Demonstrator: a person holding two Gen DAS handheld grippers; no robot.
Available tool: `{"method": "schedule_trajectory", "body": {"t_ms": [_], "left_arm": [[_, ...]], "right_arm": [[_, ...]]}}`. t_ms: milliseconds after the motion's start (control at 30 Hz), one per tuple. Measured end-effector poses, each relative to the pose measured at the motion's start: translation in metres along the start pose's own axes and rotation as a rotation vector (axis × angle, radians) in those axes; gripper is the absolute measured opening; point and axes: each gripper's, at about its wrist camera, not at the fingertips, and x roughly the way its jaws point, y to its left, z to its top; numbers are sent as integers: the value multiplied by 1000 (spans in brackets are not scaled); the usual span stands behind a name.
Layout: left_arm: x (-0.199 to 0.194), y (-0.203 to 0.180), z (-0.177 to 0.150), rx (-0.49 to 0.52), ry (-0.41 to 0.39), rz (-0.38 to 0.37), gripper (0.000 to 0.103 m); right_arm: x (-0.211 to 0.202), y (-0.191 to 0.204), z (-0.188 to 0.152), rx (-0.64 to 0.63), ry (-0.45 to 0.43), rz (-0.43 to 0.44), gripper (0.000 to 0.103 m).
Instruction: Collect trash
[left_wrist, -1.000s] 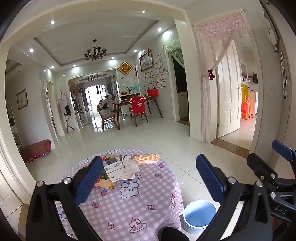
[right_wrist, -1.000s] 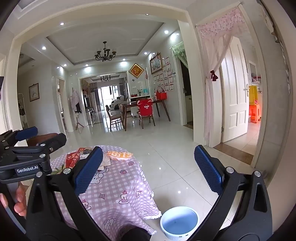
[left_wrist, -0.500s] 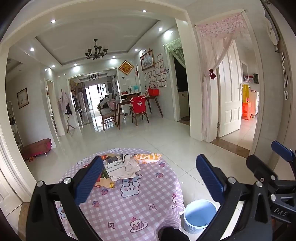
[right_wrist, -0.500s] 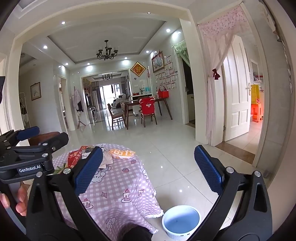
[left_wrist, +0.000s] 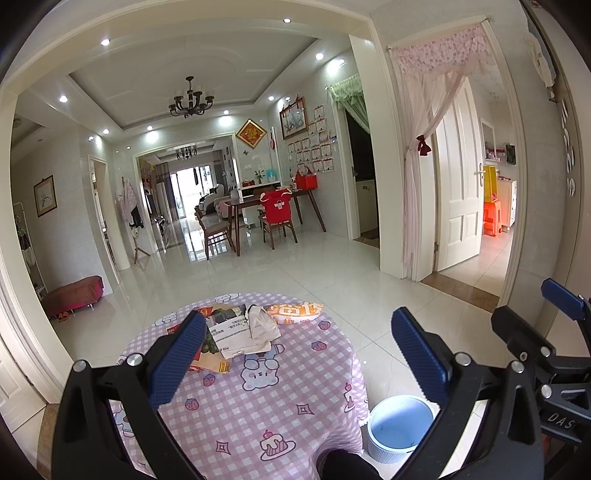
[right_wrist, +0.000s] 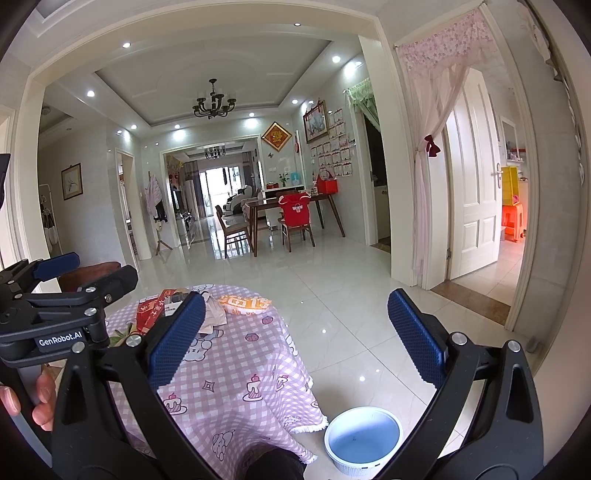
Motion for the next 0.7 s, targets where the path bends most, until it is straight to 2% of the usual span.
{"method": "schedule_trajectory", "body": {"t_ms": [667,700], "left_arm": [[2,-1,-3,2,3,1,99],[9,1,-12,1,4,3,99]], "right_arm": [[4,2,-4,1,3,2,97],[5,2,-4,2,2,2,97]]}}
